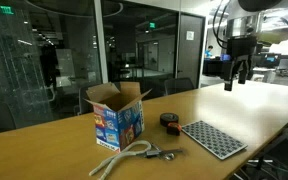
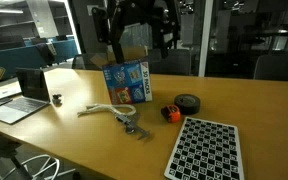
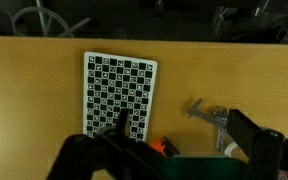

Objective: Pick up the masking tape and put it in the box

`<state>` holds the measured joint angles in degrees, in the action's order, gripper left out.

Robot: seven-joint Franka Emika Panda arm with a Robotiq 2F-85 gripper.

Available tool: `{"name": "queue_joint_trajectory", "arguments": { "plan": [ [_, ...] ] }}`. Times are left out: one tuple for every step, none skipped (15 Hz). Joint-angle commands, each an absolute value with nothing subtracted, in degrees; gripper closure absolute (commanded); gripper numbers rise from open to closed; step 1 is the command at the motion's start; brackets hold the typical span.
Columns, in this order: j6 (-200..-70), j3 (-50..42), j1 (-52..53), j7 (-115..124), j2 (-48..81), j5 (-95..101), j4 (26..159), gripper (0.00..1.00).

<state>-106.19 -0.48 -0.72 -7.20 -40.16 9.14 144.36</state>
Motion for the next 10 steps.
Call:
{"name": "queue_joint_trajectory", "arguments": {
  "plan": [
    [-106.0, -0.8, -0.3, -7.0, -40.2, 9.4, 143.9, 0.00],
    [-106.0, -0.8, -0.3, -7.0, -40.2, 9.4, 143.6, 0.00],
    [-106.0, -0.8, -0.3, -7.0, -40.4, 9.4, 143.4, 0.00],
    [-106.0, -0.8, -0.3, -7.0, -40.5, 9.4, 143.3, 0.00],
    [-106.0, -0.8, -0.3, -7.0, -40.5, 9.4, 143.2, 0.00],
    [-106.0, -0.8, -0.3, -7.0, -40.5, 9.4, 143.2, 0.00],
    [-106.0, -0.8, -0.3, -7.0, -40.5, 9.4, 143.2, 0.00],
    [-106.3, -0.9, -0.1, -7.0, -40.3, 9.1, 143.5, 0.00],
    [-106.4, -0.9, 0.0, -6.9, -39.8, 8.8, 143.5, 0.00],
    [-107.2, -1.2, 0.0, -6.3, -39.1, 8.0, 143.6, 0.00]
  ]
}}
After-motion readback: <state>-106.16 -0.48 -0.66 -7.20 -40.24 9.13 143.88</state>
